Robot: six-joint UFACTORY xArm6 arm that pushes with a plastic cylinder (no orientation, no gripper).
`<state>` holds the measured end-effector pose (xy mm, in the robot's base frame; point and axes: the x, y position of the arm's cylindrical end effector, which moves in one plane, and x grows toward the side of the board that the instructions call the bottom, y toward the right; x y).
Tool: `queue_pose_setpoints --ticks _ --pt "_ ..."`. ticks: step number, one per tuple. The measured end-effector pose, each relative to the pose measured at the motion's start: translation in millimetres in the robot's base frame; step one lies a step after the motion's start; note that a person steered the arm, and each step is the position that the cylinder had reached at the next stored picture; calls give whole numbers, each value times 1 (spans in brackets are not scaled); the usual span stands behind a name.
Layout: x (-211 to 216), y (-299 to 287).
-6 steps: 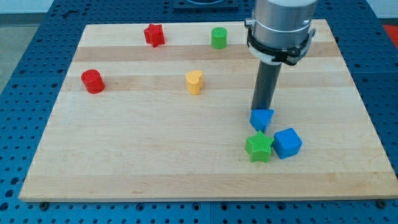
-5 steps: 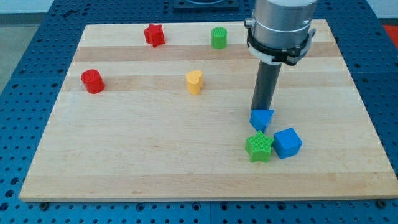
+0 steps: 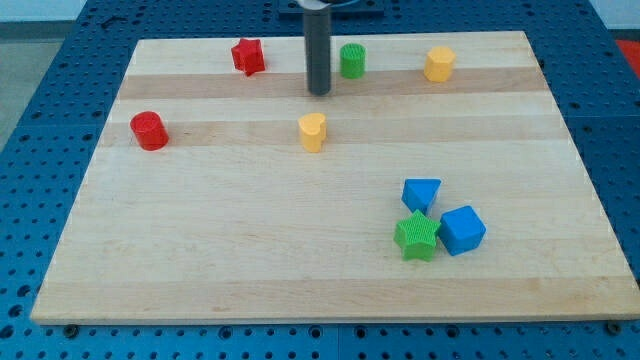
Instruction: Push yellow heart towards bottom center
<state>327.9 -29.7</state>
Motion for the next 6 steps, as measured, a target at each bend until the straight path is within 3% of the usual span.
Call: queue_pose_setpoints --ticks 1,2,3,4,5,6 --pt "46 34" --pt "73 -1" --pt "40 -54" --pt "89 -70" --pt "115 -41" --pt "81 -40"
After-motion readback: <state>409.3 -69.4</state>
